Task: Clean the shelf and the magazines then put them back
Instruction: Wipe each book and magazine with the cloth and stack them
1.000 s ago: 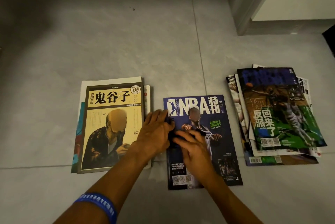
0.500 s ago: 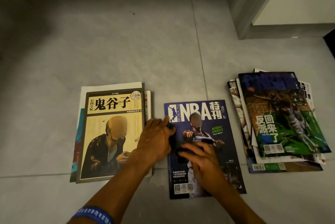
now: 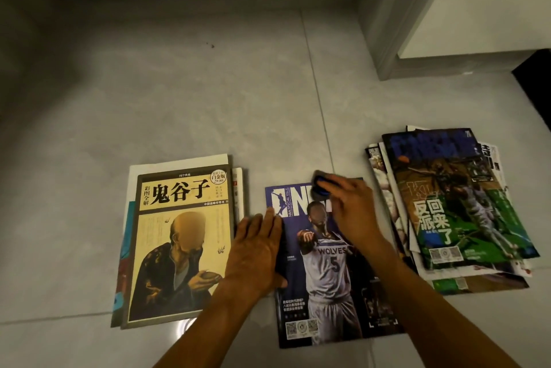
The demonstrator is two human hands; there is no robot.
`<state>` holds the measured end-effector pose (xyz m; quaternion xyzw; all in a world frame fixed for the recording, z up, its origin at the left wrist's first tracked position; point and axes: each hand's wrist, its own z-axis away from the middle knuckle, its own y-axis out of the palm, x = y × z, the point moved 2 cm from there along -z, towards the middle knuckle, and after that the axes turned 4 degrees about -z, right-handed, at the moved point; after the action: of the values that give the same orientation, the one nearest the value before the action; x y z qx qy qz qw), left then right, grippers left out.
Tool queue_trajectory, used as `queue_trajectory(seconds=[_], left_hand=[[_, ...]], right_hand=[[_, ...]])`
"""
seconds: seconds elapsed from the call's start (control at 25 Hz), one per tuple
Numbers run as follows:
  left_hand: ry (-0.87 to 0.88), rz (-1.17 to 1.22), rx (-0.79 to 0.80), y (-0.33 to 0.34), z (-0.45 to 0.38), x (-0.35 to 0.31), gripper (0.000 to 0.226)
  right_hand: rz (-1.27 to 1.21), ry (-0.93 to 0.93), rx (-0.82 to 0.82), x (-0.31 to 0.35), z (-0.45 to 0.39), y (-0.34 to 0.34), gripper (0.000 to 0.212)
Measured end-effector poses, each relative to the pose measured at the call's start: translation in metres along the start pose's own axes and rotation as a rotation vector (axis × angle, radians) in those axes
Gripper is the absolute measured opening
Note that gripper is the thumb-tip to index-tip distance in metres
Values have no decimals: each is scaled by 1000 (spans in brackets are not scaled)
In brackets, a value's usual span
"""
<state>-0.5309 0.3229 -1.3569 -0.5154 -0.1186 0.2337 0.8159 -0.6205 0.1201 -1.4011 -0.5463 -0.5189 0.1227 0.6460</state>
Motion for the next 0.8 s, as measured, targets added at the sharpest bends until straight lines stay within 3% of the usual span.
queue_trajectory(seconds=[0.08,0.16,0.32,0.44,0.48,0.52,0.6,0.68,0.72,0.8], left_hand=[[-5,9,0,1,0,1,120],[-20,26,9,5,0,1,121],[-29,33,3,5,-2,0,118],[-24,34,6,3,-5,2,121],[-25,30,3,3,-6,2,122],[-24,27,1,3,-6,2,123],[-18,19,4,3,-4,2,123],[-14,4,0,5,-4,1,122],[-10,-4,4,5,-5,0,122],[-9,-8,7,7,-6,1,122]], right_hand=[[-1,148,-98,-15,10,-12,51],[26,174,-84,6,38,-1,52],[13,-281,43,58,150,23,37],[182,-650,233,48,167,7,36],[208,-644,231,34,158,0,44],[168,-523,175,20,149,-8,46],[90,-142,0,5,143,-15,39],[96,80,-111,25,164,5,39],[65,91,-110,43,178,21,38],[31,-167,-45,75,205,41,29]])
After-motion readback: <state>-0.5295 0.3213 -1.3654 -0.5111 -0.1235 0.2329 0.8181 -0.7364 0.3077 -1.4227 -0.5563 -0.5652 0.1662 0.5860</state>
